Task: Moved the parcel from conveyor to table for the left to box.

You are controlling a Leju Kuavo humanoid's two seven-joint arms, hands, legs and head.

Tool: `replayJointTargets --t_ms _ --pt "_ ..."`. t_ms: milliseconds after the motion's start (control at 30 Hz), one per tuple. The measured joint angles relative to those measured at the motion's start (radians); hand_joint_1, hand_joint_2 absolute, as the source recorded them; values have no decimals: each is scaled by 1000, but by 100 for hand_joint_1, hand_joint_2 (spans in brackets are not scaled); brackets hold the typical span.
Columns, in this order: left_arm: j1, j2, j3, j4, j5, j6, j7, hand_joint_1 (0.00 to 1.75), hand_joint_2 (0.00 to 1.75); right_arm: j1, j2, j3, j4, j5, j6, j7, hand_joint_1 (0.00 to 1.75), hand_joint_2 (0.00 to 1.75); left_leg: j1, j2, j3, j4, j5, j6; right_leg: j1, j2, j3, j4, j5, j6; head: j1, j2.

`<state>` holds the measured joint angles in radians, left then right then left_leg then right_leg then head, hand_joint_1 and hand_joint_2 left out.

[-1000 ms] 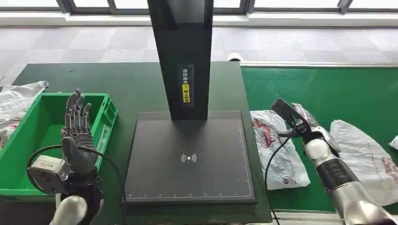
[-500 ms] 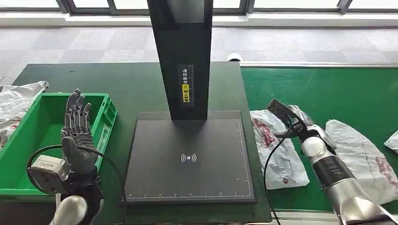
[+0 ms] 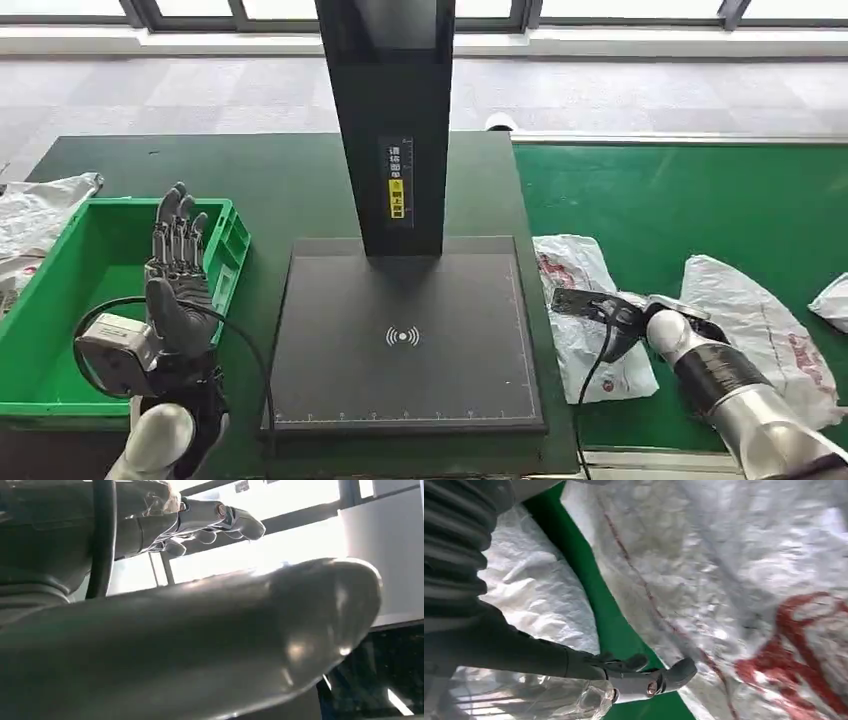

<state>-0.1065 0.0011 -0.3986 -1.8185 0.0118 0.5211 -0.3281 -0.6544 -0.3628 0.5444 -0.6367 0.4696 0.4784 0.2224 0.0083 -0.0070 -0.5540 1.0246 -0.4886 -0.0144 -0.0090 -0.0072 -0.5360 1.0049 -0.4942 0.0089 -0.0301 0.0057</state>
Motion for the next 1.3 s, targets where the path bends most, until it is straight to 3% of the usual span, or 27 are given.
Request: replayJointTargets --t_ms 300,833,1100,1300 --pt "-1 0 0 6 5 -13 -3 0 0 3 -56 61 -1 -35 18 -3 0 175 0 1 0 0 0 -1 0 1 -1 0 0 0 0 0" --pt "-6 0 0 17 17 -11 -15 0 0 2 -83 94 0 -42 32 -23 0 175 0 1 0 0 1 0 0 1 -1 0 1 0 0 0" --pt "3 -1 0 11 -3 1 -8 0 0 29 -39 106 0 -51 -183 -47 0 175 1 1 0 0 1 0 1 1 -1 0 1 0 0 0" --pt "10 -1 0 3 -3 2 -6 0 0 46 -13 106 -1 -53 -194 -49 0 175 1 0 -1 -1 2 0 1 0 -1 0 1 0 0 0"
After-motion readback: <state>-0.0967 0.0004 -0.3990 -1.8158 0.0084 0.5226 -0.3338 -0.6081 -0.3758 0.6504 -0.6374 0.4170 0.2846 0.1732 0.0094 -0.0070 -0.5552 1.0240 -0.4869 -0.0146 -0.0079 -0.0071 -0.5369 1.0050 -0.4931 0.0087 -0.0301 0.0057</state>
